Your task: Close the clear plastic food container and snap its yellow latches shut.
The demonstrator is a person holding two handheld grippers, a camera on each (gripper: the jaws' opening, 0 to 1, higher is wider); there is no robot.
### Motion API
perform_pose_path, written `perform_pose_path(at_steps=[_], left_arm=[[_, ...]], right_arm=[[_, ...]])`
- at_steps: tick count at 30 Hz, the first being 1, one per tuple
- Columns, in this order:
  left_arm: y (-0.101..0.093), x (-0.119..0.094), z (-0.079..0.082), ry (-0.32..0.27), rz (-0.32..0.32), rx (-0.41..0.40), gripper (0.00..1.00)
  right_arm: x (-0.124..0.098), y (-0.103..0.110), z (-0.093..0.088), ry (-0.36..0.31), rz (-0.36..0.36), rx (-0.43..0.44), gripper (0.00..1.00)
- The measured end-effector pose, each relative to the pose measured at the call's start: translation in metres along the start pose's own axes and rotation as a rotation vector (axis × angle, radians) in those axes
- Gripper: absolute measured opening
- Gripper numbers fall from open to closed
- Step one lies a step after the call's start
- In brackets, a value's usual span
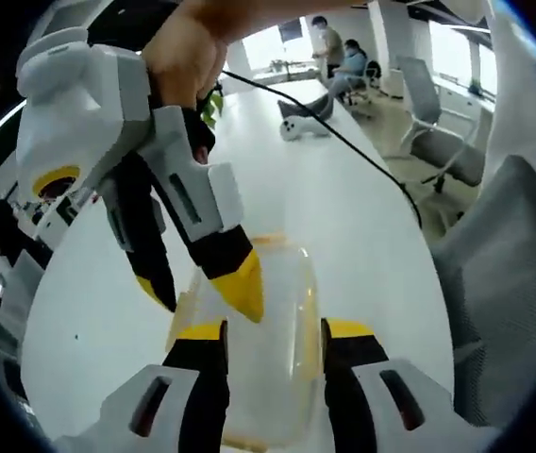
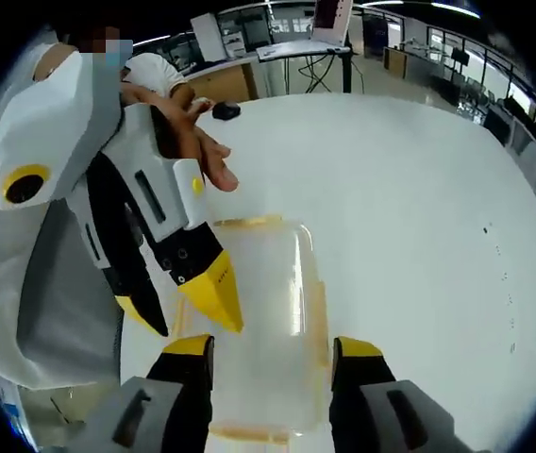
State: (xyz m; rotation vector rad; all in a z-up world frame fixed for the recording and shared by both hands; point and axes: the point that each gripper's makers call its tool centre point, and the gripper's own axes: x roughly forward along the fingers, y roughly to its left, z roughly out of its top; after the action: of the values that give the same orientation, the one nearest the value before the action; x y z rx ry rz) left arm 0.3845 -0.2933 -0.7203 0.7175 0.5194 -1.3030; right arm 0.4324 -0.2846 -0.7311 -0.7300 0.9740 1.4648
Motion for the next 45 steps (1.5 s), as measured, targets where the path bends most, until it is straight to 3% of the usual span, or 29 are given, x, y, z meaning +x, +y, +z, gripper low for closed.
perform_pose_path(at_steps=[5, 9, 14, 18, 25, 34, 41, 43, 45], left_arm=[[0.002, -0.006, -0.001, -0.003, 0.005, -0.034, 0.41], [0.001, -0.011, 0.009, -0.052, -0.018, -0.093, 0.43], [0.014, -0.019, 0.008, -0.065, 0.012, -0.165, 0.48], [0.017, -0.024, 0.009, -0.076, 0.023, -0.191, 0.49], [0.021, -0.029, 0.007, -0.074, 0.03, -0.229, 0.56], [0.027, -0.037, 0.007, -0.085, 0.04, -0.258, 0.61], [0.032, -0.043, 0.007, -0.103, 0.041, -0.296, 0.64], [0.033, -0.044, 0.007, -0.108, 0.041, -0.297, 0.66], [0.033, -0.044, 0.006, -0.108, 0.039, -0.297, 0.67]], right_arm=[[-0.011, 0.004, 0.008, -0.037, -0.026, 0.002, 0.48], [-0.016, 0.004, 0.012, -0.062, -0.062, -0.004, 0.46], [-0.02, 0.009, 0.017, -0.08, -0.084, -0.003, 0.46], [-0.024, 0.012, 0.019, -0.087, -0.095, -0.004, 0.4], [-0.028, 0.015, 0.023, -0.131, -0.137, 0.016, 0.46], [-0.039, 0.016, 0.034, -0.246, -0.237, 0.062, 0.59], [-0.039, 0.024, 0.028, -0.279, -0.261, 0.103, 0.66], [-0.039, 0.026, 0.026, -0.306, -0.272, 0.114, 0.76], [-0.039, 0.029, 0.023, -0.318, -0.275, 0.141, 0.77]])
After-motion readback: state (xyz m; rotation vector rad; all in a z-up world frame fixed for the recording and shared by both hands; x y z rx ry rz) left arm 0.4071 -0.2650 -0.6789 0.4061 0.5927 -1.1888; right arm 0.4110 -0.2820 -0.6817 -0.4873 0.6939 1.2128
